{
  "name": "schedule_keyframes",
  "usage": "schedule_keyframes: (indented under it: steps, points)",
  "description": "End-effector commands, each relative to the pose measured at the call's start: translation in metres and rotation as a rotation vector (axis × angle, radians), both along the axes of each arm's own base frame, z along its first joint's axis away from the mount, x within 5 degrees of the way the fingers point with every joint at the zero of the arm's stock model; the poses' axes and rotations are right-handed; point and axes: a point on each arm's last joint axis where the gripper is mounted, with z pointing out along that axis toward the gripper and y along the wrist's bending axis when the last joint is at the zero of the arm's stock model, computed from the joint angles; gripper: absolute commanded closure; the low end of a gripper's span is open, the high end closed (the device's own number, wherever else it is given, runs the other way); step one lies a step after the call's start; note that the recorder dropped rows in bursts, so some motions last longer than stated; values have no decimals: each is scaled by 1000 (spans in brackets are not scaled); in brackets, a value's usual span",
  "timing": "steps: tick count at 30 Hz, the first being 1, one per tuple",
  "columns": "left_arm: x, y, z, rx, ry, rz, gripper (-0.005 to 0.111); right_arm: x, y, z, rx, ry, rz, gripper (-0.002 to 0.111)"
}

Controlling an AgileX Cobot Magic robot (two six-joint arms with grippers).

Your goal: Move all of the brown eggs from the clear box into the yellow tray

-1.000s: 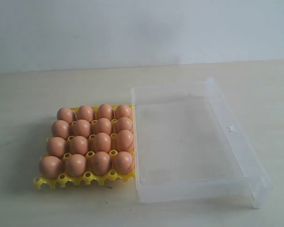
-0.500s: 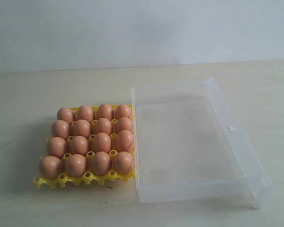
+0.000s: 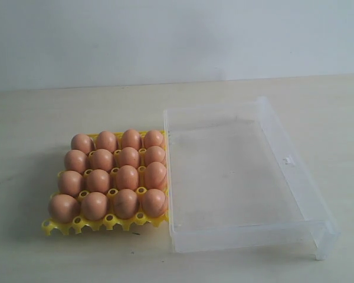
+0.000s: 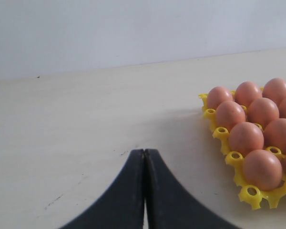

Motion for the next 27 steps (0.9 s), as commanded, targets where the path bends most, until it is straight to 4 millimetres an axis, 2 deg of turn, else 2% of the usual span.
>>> schedule_keyframes:
  steps: [1, 3, 8, 12, 21, 27]
  points:
    - [0, 0, 2, -9, -5, -5, 107, 0, -1, -2, 117, 11, -21, 108]
    - [0, 0, 2, -9, -5, -5, 107, 0, -1, -3, 151, 23, -25, 108]
    - [0, 0, 2, -9, -5, -5, 107, 0, 0, -3, 42, 7, -4, 108]
    - [0, 0, 2, -9, -5, -5, 107, 0, 1, -1, 23, -7, 7, 108]
    - [0, 0, 2, -9, -5, -5, 107, 0, 1, 1, 115, -28, -6, 108]
    - [0, 0, 2, -9, -5, -5, 107, 0, 1, 1, 62, -35, -1, 108]
